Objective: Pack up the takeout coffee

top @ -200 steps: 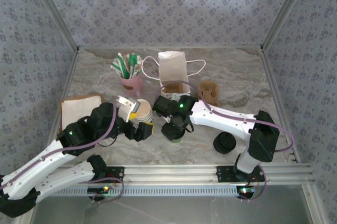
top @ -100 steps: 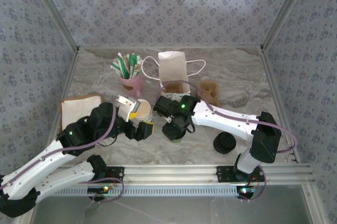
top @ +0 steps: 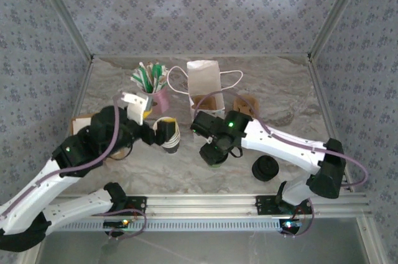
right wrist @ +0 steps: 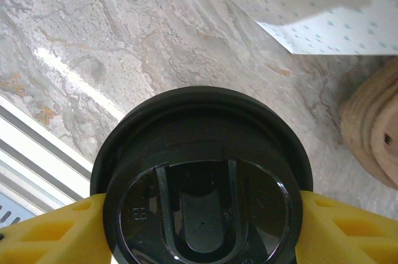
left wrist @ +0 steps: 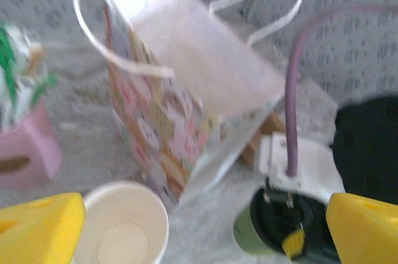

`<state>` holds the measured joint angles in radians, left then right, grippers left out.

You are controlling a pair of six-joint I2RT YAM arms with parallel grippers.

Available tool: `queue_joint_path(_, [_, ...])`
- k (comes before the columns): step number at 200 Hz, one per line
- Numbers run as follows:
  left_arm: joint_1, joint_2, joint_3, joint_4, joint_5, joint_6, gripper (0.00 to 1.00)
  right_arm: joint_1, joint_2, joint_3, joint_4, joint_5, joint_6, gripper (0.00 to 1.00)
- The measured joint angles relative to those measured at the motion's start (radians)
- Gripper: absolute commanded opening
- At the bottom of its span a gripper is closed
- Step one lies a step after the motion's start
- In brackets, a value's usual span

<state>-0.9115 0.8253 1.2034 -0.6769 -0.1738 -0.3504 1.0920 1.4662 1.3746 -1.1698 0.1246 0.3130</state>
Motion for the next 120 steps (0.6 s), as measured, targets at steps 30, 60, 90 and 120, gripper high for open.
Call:
queue_joint_path(30, [0.088, 0.156, 0.200, -0.003, 0.028, 0.048, 1.00, 0.000, -0.082, 0.001, -0.047, 0.023, 0.025, 0.68])
queue_joint_path(60, [0.208, 0.356, 0.366, -0.013, 0.143, 0.066, 0.99, -0.011, -0.192, -0.005, -0.085, 0.035, 0.047, 0.68])
queue_joint_path(90, [0.325, 0.555, 0.489, -0.017, 0.301, 0.065, 0.99, -0.054, -0.282, -0.020, -0.118, 0.046, 0.061, 0.68])
queue_joint_path(120, [0.399, 0.758, 0.692, -0.046, 0.423, 0.068, 0.99, -0.117, -0.321, -0.026, -0.140, 0.048, 0.061, 0.68])
